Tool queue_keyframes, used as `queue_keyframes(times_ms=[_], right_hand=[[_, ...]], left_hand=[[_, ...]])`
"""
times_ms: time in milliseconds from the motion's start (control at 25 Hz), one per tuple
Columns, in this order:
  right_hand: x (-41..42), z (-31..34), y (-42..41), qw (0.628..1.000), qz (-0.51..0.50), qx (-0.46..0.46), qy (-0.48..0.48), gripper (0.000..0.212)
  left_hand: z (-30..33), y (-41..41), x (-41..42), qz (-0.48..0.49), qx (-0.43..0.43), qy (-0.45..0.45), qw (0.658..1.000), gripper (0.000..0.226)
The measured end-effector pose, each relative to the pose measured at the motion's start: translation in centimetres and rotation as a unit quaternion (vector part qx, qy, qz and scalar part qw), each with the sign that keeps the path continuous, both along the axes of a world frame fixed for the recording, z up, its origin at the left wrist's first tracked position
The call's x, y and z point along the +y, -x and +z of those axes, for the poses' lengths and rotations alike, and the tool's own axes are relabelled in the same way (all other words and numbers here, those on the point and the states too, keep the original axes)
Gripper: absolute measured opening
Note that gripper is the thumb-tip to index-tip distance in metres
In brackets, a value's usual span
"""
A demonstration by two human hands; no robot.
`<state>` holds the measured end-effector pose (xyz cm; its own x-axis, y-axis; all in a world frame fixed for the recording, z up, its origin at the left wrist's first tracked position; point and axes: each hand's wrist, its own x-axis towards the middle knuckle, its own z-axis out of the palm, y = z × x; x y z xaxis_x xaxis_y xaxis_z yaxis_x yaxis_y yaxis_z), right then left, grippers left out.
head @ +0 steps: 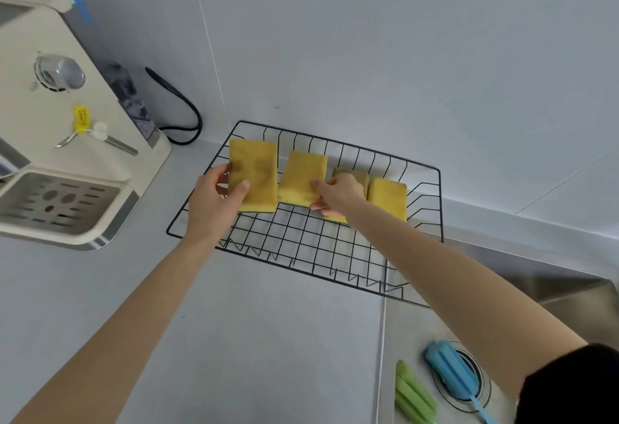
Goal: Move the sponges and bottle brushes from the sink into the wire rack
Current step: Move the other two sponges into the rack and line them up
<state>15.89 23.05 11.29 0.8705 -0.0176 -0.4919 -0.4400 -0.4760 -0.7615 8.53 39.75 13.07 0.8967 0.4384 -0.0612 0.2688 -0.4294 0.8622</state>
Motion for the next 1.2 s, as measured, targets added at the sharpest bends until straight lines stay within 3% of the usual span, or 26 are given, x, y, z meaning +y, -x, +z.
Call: queue_keyframes(times_ms=[120, 240, 360, 480, 560, 680, 800, 1000, 1200], right_hand=[[0.6, -0.4, 0.0, 0.989, 0.074, -0.024, 0.123, 0.021], [0.7, -0.1, 0.6, 0.948, 0.149, -0.098, 0.263, 0.021], [0.7, -0.3, 0.8, 0.918, 0.192, -0.18, 0.298, 0.038], [0.7, -1.4, 1.0, 0.839, 0.322, -0.257, 0.356, 0.061], [1.0, -2.6, 1.1, 0.797, 0.383, -0.259, 0.387, 0.078], [1.0, -4.1, 0.6, 0.769, 0.4, -0.264, 0.423, 0.08], [0.0, -4.5, 0.3, 0.767, 0.372, -0.283, 0.44, 0.072], [-0.8, -5.3, 0.6, 0.81, 0.346, -0.281, 0.382, 0.074], [-1.4, -6.0, 0.2, 0.815, 0.352, -0.293, 0.356, 0.074]], left_hand=[[-0.5, -0.3, 0.1, -0.001, -0.002, 0.007, 1.0, 0.044], [-0.9, -0.3, 0.1, -0.008, -0.004, 0.009, 1.0, 0.043], [-1.3, -0.4, 0.2, -0.006, 0.003, 0.014, 1.0, 0.043], [-1.6, -0.6, 0.4, -0.007, 0.006, 0.019, 1.0, 0.042], [-1.9, -0.8, 0.5, -0.01, 0.009, 0.018, 1.0, 0.042], [-2.1, -1.1, 0.5, -0.016, 0.009, 0.004, 1.0, 0.042], [-2.4, -1.7, 0.4, -0.031, 0.017, -0.026, 0.999, 0.043], [-2.8, -3.8, -0.6, -0.073, 0.064, -0.121, 0.988, 0.047], [-4.0, -6.0, -1.2, -0.094, 0.117, -0.138, 0.979, 0.049]])
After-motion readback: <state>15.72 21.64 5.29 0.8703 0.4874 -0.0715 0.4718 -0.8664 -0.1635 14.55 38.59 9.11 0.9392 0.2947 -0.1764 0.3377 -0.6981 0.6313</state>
